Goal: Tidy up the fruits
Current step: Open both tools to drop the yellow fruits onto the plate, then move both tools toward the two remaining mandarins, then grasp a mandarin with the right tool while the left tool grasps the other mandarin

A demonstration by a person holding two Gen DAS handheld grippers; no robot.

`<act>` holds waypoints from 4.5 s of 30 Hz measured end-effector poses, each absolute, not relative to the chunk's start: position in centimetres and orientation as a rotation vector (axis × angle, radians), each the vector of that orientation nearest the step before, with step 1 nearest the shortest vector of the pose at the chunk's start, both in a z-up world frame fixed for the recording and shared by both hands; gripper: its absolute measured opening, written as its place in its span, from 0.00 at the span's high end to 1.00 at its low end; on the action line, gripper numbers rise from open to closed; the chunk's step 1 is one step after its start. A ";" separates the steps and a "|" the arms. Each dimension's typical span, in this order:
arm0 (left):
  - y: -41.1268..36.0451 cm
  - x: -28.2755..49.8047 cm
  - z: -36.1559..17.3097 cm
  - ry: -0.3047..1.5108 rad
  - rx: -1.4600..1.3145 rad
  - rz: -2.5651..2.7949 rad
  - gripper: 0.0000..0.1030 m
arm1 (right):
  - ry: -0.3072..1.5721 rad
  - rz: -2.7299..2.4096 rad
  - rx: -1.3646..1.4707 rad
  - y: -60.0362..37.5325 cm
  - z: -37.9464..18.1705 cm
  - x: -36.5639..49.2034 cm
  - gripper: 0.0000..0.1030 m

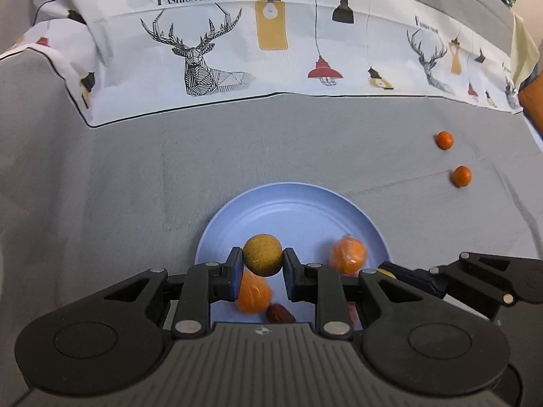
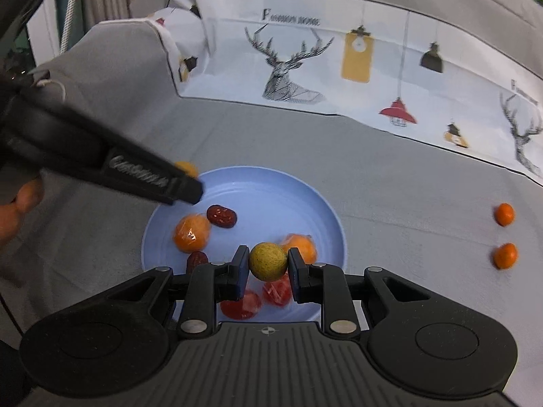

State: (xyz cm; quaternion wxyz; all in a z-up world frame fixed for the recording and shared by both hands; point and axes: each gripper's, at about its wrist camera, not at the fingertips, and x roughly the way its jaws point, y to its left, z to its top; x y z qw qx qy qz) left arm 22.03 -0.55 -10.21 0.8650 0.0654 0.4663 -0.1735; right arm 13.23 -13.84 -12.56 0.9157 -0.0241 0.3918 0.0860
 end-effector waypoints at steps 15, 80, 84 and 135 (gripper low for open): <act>1.3 21.9 -9.4 0.918 0.132 -0.290 0.00 | 0.777 0.180 -0.091 -13.8 -13.1 13.9 0.24; 2.5 1.7 -2.2 0.959 0.196 -0.147 0.00 | 0.593 -0.145 0.117 -20.0 -3.1 -6.1 0.01; -1.7 4.6 -2.5 0.970 0.181 -0.220 0.00 | 0.579 -0.298 0.150 -25.6 -4.3 -4.7 0.01; -33.0 26.2 -17.6 0.781 0.441 -0.716 0.63 | 0.653 -0.149 0.017 -46.8 -22.5 23.9 0.65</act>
